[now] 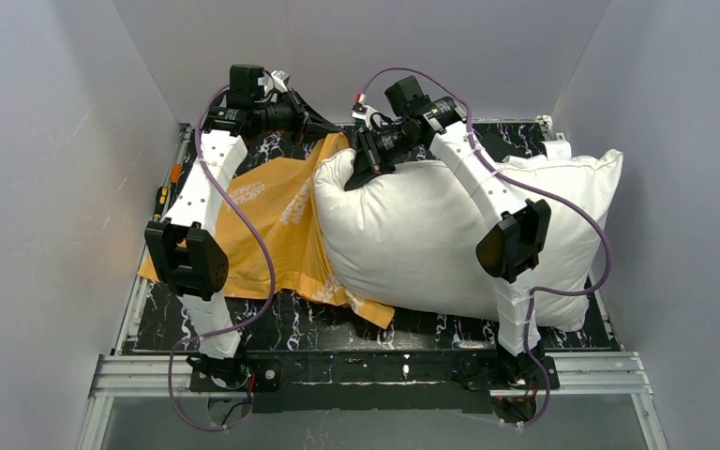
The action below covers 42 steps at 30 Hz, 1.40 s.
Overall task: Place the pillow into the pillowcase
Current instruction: Stuff the pillow into the pillowcase.
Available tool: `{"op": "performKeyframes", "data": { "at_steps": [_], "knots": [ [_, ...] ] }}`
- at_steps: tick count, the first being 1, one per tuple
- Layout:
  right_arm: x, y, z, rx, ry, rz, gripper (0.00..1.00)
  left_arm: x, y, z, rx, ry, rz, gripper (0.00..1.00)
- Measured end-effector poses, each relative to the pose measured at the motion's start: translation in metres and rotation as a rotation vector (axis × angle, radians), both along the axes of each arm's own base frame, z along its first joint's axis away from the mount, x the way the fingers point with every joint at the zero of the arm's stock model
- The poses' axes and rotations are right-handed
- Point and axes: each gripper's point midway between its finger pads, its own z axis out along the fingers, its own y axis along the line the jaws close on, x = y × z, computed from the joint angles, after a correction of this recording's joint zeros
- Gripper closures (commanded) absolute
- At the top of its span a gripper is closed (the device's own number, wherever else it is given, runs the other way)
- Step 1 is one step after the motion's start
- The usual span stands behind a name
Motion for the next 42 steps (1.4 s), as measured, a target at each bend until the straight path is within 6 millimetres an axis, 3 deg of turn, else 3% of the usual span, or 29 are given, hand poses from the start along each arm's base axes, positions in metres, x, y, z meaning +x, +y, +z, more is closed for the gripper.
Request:
{"op": "performKeyframes", "data": {
  "at_steps": [10, 16, 22, 28, 37, 42],
  "knots": [
    [0.038, 0.009, -0.009, -0.032, -0.040, -0.118, 0.99, -0.008, -0.005, 0.010, -0.018, -0.017, -0.027, 1.00],
    [0.072, -0.009, -0.005, -0.063, -0.107, -0.246, 0.99, -0.019, 0.001, 0.027, 0.003, -0.069, -0.010, 1.00],
    [0.086, -0.023, 0.002, -0.094, -0.177, -0.315, 0.99, -0.015, -0.002, 0.041, -0.016, -0.110, 0.005, 1.00],
    [0.073, -0.005, 0.009, -0.042, -0.208, -0.241, 0.99, -0.017, -0.017, 0.042, -0.013, -0.120, 0.005, 1.00],
    [0.026, 0.030, 0.014, 0.086, -0.312, 0.001, 0.99, -0.018, -0.015, 0.042, 0.041, -0.106, 0.016, 1.00],
    [0.024, 0.037, 0.015, 0.186, -0.289, -0.013, 0.99, -0.025, -0.018, 0.043, 0.057, -0.108, -0.005, 1.00]
  ]
}}
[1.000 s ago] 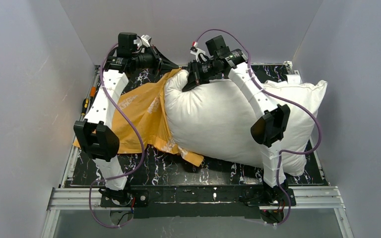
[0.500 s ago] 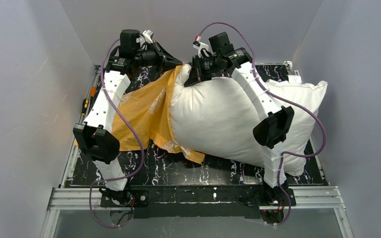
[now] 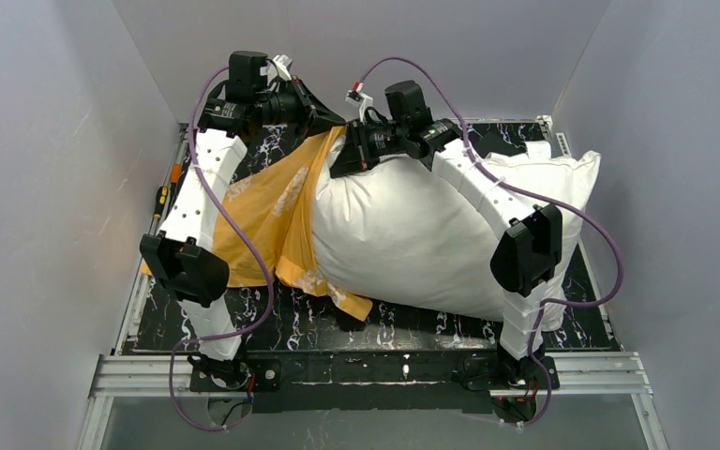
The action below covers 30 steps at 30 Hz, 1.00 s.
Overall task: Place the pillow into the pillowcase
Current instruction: Stuff the pillow into the pillowcase.
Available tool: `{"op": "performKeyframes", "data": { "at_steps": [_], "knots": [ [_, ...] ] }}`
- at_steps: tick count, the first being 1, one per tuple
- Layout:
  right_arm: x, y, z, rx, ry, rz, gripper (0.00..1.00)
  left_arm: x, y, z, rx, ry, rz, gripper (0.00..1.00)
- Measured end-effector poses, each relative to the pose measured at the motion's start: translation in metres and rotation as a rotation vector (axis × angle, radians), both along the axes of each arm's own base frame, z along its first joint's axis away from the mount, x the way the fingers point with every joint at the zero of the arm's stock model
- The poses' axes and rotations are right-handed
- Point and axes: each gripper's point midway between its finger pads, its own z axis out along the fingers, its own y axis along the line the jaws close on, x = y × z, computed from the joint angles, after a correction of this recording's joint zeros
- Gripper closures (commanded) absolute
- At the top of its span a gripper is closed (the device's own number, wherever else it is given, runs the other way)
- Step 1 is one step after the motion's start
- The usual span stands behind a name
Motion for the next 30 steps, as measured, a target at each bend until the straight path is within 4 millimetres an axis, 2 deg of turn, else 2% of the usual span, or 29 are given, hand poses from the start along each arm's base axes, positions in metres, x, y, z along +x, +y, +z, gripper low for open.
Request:
{"op": "performKeyframes", "data": {
  "at_steps": [3, 6, 8, 13, 16, 24, 30],
  "knots": [
    [0.013, 0.005, -0.002, 0.119, 0.031, -0.022, 0.99, -0.002, -0.004, 0.000, 0.002, -0.004, -0.007, 1.00],
    [0.036, 0.006, -0.004, 0.265, -0.056, -0.011, 0.99, 0.001, -0.007, -0.003, 0.008, -0.019, 0.003, 1.00],
    [0.052, 0.007, 0.000, 0.349, -0.140, 0.010, 0.99, 0.003, -0.012, -0.012, 0.014, -0.028, 0.014, 1.00],
    [0.070, 0.008, -0.012, 0.409, -0.185, 0.052, 0.99, 0.008, -0.024, -0.030, 0.041, -0.040, 0.045, 1.00],
    [0.073, 0.007, -0.014, 0.397, -0.148, 0.063, 0.99, 0.010, -0.030, -0.032, 0.063, -0.056, 0.066, 1.00],
    [0.072, 0.003, -0.012, 0.332, -0.015, 0.053, 0.99, 0.014, -0.046, -0.012, 0.113, -0.122, 0.093, 1.00],
    [0.074, 0.003, -0.017, 0.314, 0.013, 0.028, 0.99, 0.025, -0.051, -0.009, 0.150, -0.139, 0.116, 1.00]
  ]
}}
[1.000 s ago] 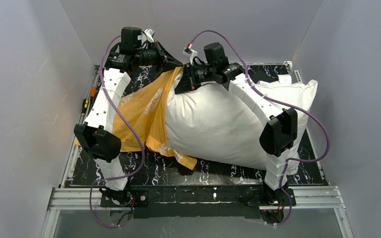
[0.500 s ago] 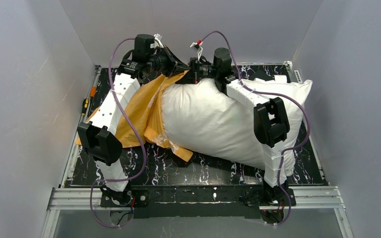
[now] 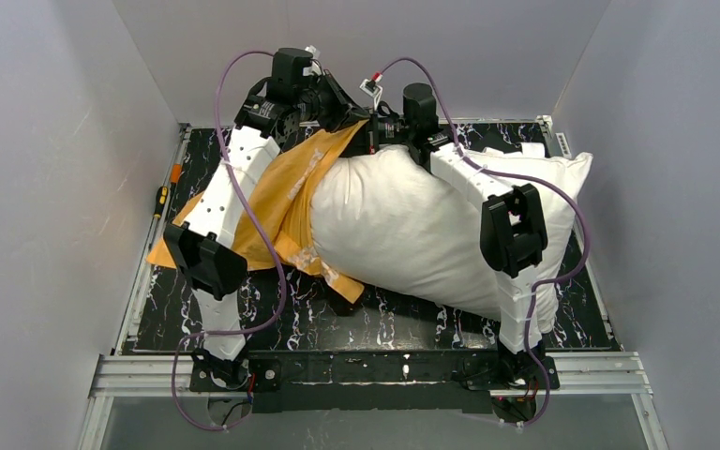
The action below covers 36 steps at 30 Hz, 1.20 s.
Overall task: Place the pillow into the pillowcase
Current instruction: Stuff the pillow into the pillowcase.
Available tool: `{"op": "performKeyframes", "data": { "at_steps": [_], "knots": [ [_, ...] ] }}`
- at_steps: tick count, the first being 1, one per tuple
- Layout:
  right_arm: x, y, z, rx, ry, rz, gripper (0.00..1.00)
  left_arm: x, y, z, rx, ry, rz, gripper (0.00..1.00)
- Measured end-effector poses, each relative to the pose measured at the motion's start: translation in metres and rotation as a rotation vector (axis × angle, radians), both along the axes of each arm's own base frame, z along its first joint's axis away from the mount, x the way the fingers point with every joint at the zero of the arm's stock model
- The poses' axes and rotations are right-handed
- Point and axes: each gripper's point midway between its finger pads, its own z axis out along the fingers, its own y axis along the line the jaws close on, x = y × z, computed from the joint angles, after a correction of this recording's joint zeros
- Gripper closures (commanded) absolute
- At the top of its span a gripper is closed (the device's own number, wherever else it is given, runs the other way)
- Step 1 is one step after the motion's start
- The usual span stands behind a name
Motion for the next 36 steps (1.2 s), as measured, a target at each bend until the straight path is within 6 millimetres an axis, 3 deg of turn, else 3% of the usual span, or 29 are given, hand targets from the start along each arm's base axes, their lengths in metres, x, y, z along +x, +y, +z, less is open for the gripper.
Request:
{"op": "performKeyframes", "data": {
  "at_steps": [2, 6, 10, 13, 17, 18, 19, 22, 24, 28, 32, 36],
  "knots": [
    [0.003, -0.001, -0.001, -0.002, 0.017, -0.016, 0.99, 0.003, -0.003, -0.003, 0.009, -0.001, -0.002, 0.94],
    [0.001, 0.001, 0.001, -0.016, 0.287, -0.044, 0.99, -0.004, -0.009, -0.012, 0.064, -0.011, -0.047, 0.57],
    [-0.004, 0.008, -0.010, -0.040, 0.432, -0.048, 0.99, -0.031, -0.002, -0.028, 0.244, -0.066, -0.115, 0.24],
    [-0.015, 0.018, -0.017, -0.058, 0.487, -0.034, 0.99, -0.060, 0.018, -0.031, 0.397, -0.131, -0.152, 0.10],
    [-0.035, 0.030, -0.028, -0.085, 0.535, -0.002, 0.99, -0.093, 0.061, -0.009, 0.561, -0.258, -0.124, 0.09],
    [-0.038, 0.031, -0.031, -0.090, 0.544, -0.004, 0.90, -0.099, 0.072, -0.001, 0.591, -0.292, -0.112, 0.10],
    [-0.040, 0.033, -0.034, -0.096, 0.554, -0.005, 0.99, -0.103, 0.081, 0.008, 0.617, -0.326, -0.097, 0.12],
    [-0.041, 0.035, -0.042, -0.109, 0.576, -0.028, 0.99, -0.110, 0.100, 0.022, 0.674, -0.389, -0.069, 0.17],
    [-0.040, 0.037, -0.043, -0.110, 0.577, -0.039, 0.99, -0.108, 0.105, 0.020, 0.711, -0.394, -0.070, 0.20],
    [-0.041, 0.036, -0.042, -0.109, 0.577, -0.031, 0.99, -0.092, 0.101, -0.015, 0.805, -0.321, -0.115, 0.26],
    [-0.041, 0.036, -0.042, -0.110, 0.578, -0.029, 0.99, -0.076, 0.100, -0.068, 0.922, -0.186, -0.171, 0.34],
    [-0.041, 0.036, -0.042, -0.110, 0.578, -0.028, 0.99, -0.070, 0.115, -0.102, 1.002, -0.063, -0.178, 0.42]
  ]
}}
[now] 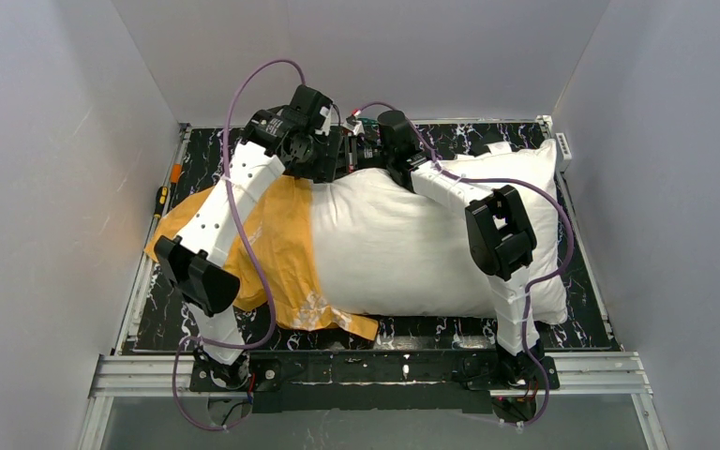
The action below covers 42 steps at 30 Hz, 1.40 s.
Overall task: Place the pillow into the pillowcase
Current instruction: Stuff the pillow into the pillowcase.
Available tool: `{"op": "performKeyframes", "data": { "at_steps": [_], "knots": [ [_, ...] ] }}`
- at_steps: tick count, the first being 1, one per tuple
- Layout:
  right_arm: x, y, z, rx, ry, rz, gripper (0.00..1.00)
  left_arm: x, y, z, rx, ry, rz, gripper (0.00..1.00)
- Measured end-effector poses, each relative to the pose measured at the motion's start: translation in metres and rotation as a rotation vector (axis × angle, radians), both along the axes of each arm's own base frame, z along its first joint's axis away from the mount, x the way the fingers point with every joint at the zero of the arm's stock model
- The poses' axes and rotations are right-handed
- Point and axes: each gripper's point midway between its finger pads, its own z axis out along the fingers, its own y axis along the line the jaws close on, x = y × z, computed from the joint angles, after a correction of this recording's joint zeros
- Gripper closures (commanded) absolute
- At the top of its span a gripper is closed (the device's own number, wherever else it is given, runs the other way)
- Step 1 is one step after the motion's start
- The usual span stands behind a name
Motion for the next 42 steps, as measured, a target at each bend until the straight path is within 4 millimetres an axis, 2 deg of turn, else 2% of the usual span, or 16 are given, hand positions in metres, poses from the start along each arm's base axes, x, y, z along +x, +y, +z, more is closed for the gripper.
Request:
{"op": "performKeyframes", "data": {
  "at_steps": [4, 6, 9, 11, 13, 14, 18, 21, 24, 26, 29, 32, 35, 39, 42],
  "knots": [
    [0.000, 0.000, 0.000, 0.000, 0.000, 0.000, 0.99, 0.003, 0.023, -0.007, 0.017, 0.037, 0.078, 0.47],
    [0.000, 0.000, 0.000, 0.000, 0.000, 0.000, 0.99, 0.006, 0.032, -0.007, 0.018, 0.035, 0.106, 0.55],
    [0.000, 0.000, 0.000, 0.000, 0.000, 0.000, 0.99, 0.005, 0.040, -0.011, 0.024, 0.045, 0.126, 0.62],
    [0.000, 0.000, 0.000, 0.000, 0.000, 0.000, 0.99, 0.004, 0.042, -0.016, 0.028, 0.059, 0.129, 0.75],
    [0.000, 0.000, 0.000, 0.000, 0.000, 0.001, 0.99, 0.004, 0.041, -0.020, 0.020, 0.071, 0.125, 0.98],
    [0.000, 0.000, 0.000, -0.001, 0.001, 0.001, 0.99, 0.004, 0.040, -0.020, 0.010, 0.075, 0.122, 1.00],
    [-0.001, 0.000, 0.000, -0.001, 0.000, 0.004, 0.99, 0.004, 0.036, -0.016, -0.016, 0.074, 0.107, 1.00],
    [-0.002, -0.001, 0.001, -0.014, -0.008, 0.013, 0.99, 0.004, 0.033, -0.002, -0.042, 0.058, 0.099, 1.00],
    [-0.001, -0.004, 0.010, -0.023, -0.060, 0.028, 0.99, 0.007, 0.031, 0.021, -0.070, 0.007, 0.095, 1.00],
    [-0.001, -0.007, 0.011, -0.037, -0.081, 0.035, 0.99, 0.015, 0.028, 0.049, -0.114, -0.079, 0.099, 0.99],
    [-0.006, -0.011, 0.014, -0.039, -0.093, 0.068, 0.99, 0.016, 0.026, 0.070, -0.158, -0.131, 0.100, 0.98],
    [-0.015, -0.015, 0.023, -0.028, -0.112, 0.100, 0.99, 0.014, 0.018, 0.078, -0.201, -0.133, 0.084, 1.00],
    [-0.024, -0.019, 0.038, -0.010, -0.141, 0.122, 0.99, 0.015, 0.000, 0.087, -0.281, -0.125, 0.032, 1.00],
    [-0.034, -0.021, 0.061, 0.038, -0.190, 0.150, 0.99, 0.011, -0.021, 0.090, -0.369, -0.088, -0.030, 1.00],
    [-0.042, -0.019, 0.077, 0.090, -0.210, 0.177, 0.99, 0.009, -0.028, 0.091, -0.403, -0.073, -0.048, 1.00]
  ]
}}
